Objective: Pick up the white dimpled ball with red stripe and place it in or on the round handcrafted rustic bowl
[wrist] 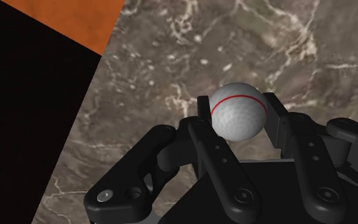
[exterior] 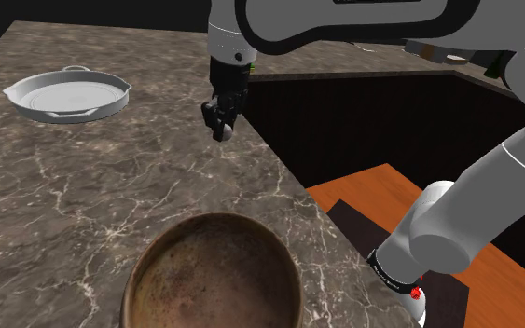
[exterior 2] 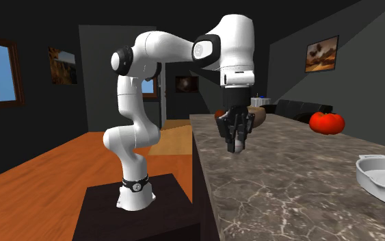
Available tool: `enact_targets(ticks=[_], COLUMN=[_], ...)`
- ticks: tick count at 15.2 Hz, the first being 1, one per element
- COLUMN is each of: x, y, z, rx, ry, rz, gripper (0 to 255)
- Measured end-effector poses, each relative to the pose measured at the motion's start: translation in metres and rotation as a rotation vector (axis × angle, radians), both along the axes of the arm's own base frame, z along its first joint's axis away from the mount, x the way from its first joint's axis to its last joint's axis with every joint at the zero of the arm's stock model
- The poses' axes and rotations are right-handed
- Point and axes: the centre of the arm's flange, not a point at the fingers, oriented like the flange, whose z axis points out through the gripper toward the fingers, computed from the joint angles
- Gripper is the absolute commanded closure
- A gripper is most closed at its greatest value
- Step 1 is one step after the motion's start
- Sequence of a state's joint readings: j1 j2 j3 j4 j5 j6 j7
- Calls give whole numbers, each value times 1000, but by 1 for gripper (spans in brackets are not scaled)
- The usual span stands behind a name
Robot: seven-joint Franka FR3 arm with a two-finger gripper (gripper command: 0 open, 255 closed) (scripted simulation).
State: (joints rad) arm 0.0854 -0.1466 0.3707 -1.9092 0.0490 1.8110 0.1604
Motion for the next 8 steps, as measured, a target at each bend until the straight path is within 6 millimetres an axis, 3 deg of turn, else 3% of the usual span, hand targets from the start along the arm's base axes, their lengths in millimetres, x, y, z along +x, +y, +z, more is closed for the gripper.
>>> enact_targets(ticks=[8], x=[0], y=[1], z=[39], rx=[0], ry=[0], rz=[0], gripper=[255])
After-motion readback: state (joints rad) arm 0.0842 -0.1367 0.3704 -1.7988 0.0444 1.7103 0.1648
